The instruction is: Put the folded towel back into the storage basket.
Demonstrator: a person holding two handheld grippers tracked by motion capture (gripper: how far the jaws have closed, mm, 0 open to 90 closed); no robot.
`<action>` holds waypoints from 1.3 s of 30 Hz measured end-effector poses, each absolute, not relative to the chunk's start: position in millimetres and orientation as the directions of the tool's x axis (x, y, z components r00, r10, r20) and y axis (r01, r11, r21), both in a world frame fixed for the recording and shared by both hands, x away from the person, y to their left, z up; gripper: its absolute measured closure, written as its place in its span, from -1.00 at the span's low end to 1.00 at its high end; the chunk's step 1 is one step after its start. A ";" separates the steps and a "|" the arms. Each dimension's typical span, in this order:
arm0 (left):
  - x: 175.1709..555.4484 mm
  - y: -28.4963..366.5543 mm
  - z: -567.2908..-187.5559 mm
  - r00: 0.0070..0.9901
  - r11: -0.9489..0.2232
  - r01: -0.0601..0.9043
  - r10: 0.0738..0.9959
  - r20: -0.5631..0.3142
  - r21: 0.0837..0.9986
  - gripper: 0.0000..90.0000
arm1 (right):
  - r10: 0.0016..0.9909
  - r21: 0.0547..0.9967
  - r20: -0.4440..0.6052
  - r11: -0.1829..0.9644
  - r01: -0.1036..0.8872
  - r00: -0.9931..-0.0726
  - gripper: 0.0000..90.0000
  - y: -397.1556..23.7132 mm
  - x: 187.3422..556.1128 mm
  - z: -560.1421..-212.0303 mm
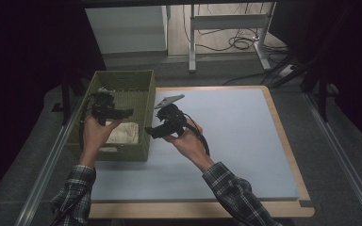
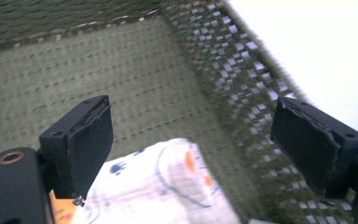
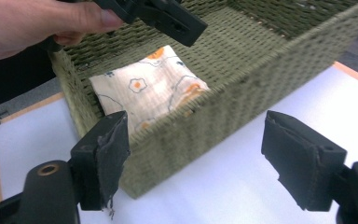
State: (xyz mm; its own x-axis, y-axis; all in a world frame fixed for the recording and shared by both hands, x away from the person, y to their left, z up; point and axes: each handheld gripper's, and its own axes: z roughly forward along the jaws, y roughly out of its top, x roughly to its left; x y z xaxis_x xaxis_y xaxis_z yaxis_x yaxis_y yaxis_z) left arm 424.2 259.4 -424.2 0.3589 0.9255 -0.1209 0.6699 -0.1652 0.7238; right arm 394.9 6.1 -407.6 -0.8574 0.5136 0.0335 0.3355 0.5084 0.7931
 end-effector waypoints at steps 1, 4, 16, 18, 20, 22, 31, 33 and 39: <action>423.9 256.2 -423.1 0.363 -0.165 0.667 0.923 -0.124 0.727 -0.72 | 0.514 0.795 0.033 0.506 0.334 -0.857 -0.50 2.9 394.8 -407.8; 422.8 247.9 -419.8 0.377 -0.172 0.659 0.918 -0.124 0.733 -0.76 | 0.521 0.798 0.040 0.496 0.341 -0.853 -0.53 -8.7 394.7 -408.9; 418.7 211.1 -409.8 0.431 -0.173 0.627 0.889 -0.154 0.760 -0.88 | 0.528 0.778 0.077 0.498 0.382 -0.846 -0.67 -53.5 394.5 -424.9; 417.4 202.8 -409.2 0.444 -0.181 0.622 0.883 -0.152 0.762 -0.89 | 0.529 0.777 0.073 0.501 0.381 -0.845 -0.69 -61.7 392.2 -427.4; 415.3 194.0 -408.9 0.465 -0.199 0.612 0.873 -0.144 0.766 -0.91 | 0.528 0.778 0.072 0.502 0.379 -0.846 -0.71 -67.8 389.4 -428.4; 412.9 185.6 -408.7 0.480 -0.210 0.603 0.866 -0.140 0.770 -0.92 | 0.526 0.781 0.059 0.505 0.368 -0.849 -0.74 -76.3 385.6 -428.4; 396.1 144.6 -412.2 0.568 -0.271 0.563 0.813 -0.127 0.781 -0.95 | 0.544 0.782 0.018 0.516 0.351 -0.839 -0.81 -117.2 371.3 -431.8; 390.4 135.0 -414.2 0.589 -0.284 0.547 0.799 -0.121 0.788 -0.96 | 0.550 0.779 0.007 0.521 0.349 -0.835 -0.83 -128.8 368.4 -434.4; 371.6 102.7 -425.9 0.649 -0.330 0.509 0.754 -0.102 0.795 -0.98 | 0.586 0.775 -0.011 0.516 0.364 -0.810 -0.88 -166.6 358.3 -443.3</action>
State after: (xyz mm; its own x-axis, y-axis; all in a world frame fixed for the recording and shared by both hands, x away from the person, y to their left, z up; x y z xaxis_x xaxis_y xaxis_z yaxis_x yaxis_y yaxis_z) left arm 371.6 102.7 -425.9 0.6491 0.7538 -0.1025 0.5087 -0.3299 0.7952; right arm 358.3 -166.6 -443.3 -0.8099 0.5865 -0.0109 0.3635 0.5164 0.7754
